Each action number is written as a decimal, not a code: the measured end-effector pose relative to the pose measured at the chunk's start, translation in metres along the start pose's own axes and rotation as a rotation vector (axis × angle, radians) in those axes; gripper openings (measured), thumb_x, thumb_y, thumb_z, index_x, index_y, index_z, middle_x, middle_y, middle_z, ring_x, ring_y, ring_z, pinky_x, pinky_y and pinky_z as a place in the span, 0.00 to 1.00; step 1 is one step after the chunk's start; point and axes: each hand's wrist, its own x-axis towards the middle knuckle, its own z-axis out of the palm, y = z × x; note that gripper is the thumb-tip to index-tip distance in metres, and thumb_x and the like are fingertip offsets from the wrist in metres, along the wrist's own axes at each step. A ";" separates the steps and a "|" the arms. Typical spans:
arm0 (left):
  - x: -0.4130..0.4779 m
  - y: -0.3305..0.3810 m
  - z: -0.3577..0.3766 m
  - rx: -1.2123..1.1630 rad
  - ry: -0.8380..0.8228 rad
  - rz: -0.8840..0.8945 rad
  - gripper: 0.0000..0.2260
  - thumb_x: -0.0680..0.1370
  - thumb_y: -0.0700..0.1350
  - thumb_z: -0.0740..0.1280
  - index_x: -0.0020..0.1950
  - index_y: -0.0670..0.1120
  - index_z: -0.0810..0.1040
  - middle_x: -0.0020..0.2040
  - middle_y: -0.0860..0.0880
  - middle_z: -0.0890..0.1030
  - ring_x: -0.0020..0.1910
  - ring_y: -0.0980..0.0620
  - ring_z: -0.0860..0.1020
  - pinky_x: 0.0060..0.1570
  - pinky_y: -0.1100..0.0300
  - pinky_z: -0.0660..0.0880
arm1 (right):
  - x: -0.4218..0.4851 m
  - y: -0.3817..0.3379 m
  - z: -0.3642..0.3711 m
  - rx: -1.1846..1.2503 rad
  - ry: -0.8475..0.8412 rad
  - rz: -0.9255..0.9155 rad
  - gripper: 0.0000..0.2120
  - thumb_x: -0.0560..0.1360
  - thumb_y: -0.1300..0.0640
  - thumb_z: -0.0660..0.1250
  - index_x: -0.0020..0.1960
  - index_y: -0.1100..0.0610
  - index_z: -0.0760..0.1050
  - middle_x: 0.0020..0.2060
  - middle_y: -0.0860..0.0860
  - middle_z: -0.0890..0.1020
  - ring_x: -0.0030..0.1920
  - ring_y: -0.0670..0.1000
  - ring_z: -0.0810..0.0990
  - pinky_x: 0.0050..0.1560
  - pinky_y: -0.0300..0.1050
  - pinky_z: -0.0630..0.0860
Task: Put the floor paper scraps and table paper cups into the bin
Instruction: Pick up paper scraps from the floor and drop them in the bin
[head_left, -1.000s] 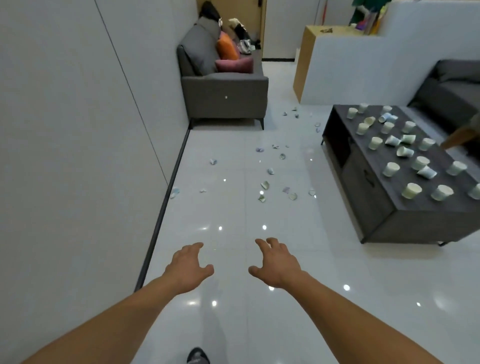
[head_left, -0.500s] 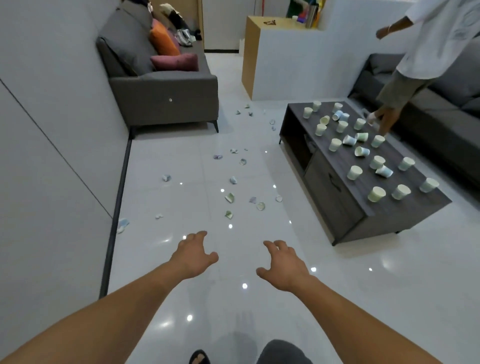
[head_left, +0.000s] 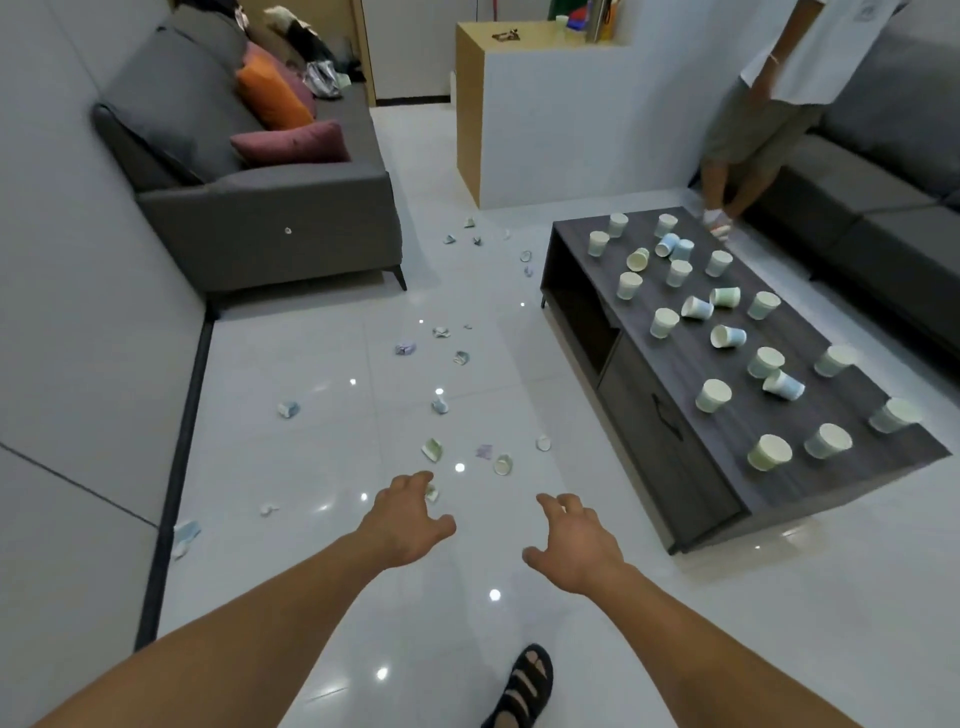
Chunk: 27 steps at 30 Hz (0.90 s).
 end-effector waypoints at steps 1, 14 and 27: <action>0.014 0.012 -0.004 -0.006 -0.003 -0.009 0.34 0.75 0.57 0.65 0.77 0.50 0.55 0.75 0.47 0.60 0.73 0.45 0.61 0.67 0.52 0.63 | 0.014 0.006 -0.012 0.003 -0.003 0.001 0.38 0.76 0.40 0.64 0.79 0.49 0.50 0.76 0.51 0.56 0.73 0.55 0.61 0.66 0.52 0.69; 0.224 0.098 -0.029 -0.138 -0.122 -0.086 0.35 0.76 0.55 0.65 0.77 0.47 0.54 0.75 0.44 0.59 0.71 0.45 0.64 0.68 0.54 0.65 | 0.216 0.062 -0.141 -0.107 -0.069 0.004 0.38 0.76 0.42 0.64 0.79 0.49 0.50 0.75 0.52 0.58 0.71 0.56 0.63 0.64 0.51 0.70; 0.419 0.148 -0.072 -0.219 -0.034 -0.258 0.32 0.76 0.55 0.65 0.76 0.46 0.59 0.73 0.44 0.64 0.70 0.44 0.65 0.66 0.51 0.67 | 0.438 0.095 -0.219 -0.138 -0.229 -0.067 0.37 0.76 0.42 0.64 0.78 0.49 0.51 0.74 0.50 0.59 0.70 0.55 0.65 0.63 0.52 0.71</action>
